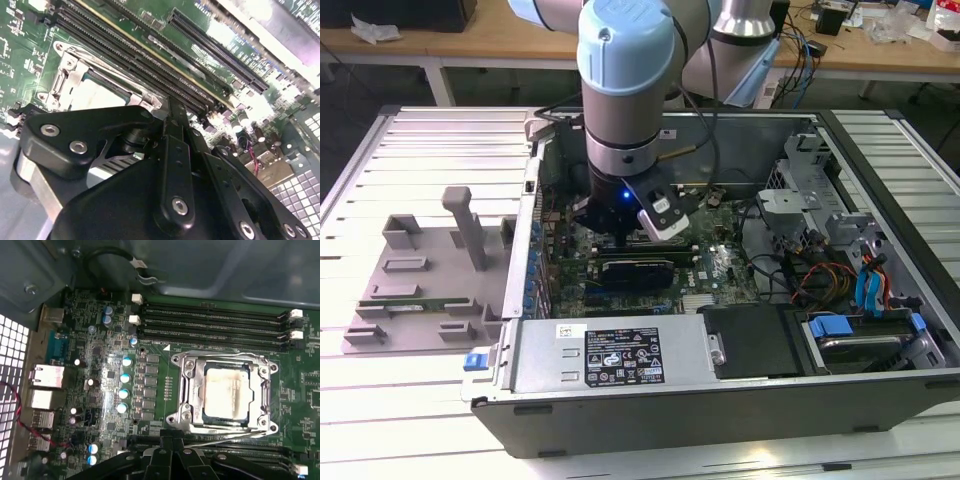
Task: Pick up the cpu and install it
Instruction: 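Install the second cpu locking lever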
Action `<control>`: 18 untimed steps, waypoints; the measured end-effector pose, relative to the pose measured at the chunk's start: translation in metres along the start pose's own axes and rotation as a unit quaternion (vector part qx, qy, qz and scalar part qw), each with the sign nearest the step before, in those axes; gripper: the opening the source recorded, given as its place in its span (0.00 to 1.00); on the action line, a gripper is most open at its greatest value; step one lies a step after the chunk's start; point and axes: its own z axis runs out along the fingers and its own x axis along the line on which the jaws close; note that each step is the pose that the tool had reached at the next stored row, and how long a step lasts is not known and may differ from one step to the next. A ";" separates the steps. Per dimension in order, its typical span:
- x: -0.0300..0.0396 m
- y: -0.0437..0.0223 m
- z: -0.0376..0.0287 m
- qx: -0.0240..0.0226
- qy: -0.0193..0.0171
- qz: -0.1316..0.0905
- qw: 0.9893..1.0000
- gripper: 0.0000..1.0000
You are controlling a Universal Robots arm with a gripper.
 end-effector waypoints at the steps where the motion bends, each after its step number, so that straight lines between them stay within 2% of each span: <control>1: 0.0001 -0.0013 -0.0002 0.000 0.000 0.000 1.000 0.11; 2: 0.0003 -0.0038 -0.0007 -0.001 0.000 -0.001 1.000 0.11; 3: 0.0005 -0.0064 -0.0010 -0.006 0.000 -0.001 1.000 0.11; 5: 0.0005 -0.0067 0.0002 -0.014 0.000 -0.001 1.000 0.11; 7: 0.0007 -0.0074 0.0045 -0.017 0.001 -0.001 1.000 0.11; 9: 0.0007 -0.0076 0.0060 -0.020 0.001 -0.002 1.000 0.11; 10: 0.0007 -0.0074 0.0081 -0.022 0.001 -0.003 1.000 0.11; 12: 0.0006 -0.0067 0.0100 -0.023 0.001 -0.004 1.000 0.11; 18: -0.0001 0.0026 0.0152 -0.023 0.001 -0.007 1.000 0.11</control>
